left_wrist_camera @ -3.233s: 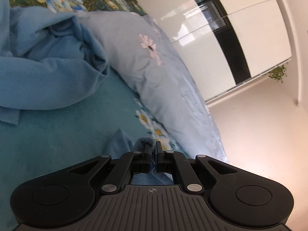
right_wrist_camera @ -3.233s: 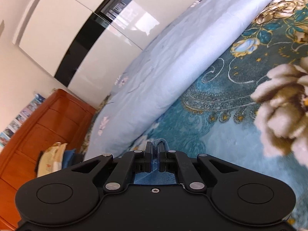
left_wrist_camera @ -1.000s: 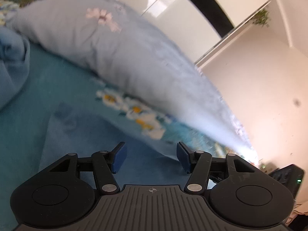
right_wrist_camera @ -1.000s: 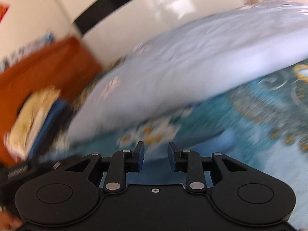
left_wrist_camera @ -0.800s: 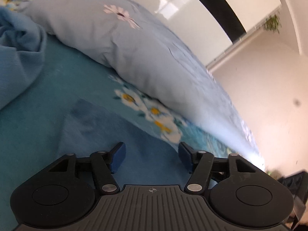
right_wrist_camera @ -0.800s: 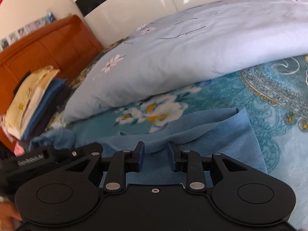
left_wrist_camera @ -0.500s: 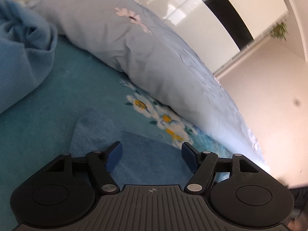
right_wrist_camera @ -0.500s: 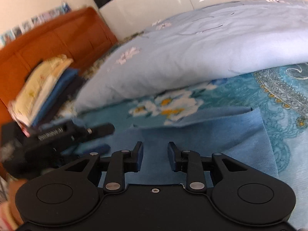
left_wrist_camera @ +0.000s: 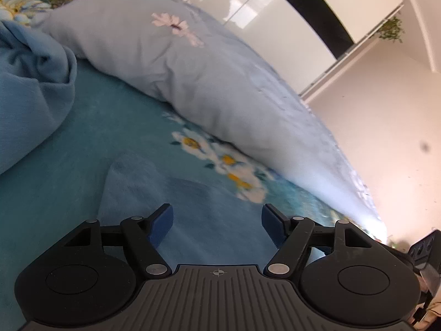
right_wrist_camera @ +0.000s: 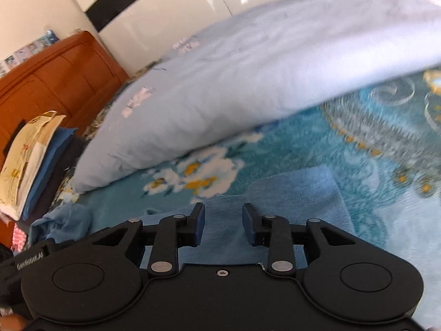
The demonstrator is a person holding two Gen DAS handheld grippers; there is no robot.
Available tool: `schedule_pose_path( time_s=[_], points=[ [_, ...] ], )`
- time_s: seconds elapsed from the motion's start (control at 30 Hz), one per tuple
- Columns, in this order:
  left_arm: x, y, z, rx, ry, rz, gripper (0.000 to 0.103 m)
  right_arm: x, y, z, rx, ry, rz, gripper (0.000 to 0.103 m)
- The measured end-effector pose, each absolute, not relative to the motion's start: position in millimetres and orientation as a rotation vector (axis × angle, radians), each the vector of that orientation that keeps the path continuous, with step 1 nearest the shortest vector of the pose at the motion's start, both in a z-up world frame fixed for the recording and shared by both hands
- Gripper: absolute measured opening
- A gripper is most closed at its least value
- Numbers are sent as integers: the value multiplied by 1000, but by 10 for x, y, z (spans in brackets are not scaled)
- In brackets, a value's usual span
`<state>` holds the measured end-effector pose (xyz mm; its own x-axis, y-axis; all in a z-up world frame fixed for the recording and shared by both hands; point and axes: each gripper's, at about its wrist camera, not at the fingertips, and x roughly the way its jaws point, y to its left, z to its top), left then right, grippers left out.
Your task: Fold clothes
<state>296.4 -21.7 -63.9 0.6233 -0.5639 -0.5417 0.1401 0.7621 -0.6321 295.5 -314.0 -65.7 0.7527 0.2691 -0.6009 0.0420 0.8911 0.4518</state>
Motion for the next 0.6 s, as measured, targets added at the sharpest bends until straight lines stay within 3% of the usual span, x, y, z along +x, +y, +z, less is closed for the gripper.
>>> schedule_pose_path(
  time_s=[0.3, 0.6],
  points=[
    [1735, -339, -452, -358, 667, -425, 76, 1616, -2852, -518, 310, 619, 203, 38],
    [1504, -499, -704, -188, 727, -425, 80, 1178, -2700, -704, 257, 641, 159, 40]
  ],
)
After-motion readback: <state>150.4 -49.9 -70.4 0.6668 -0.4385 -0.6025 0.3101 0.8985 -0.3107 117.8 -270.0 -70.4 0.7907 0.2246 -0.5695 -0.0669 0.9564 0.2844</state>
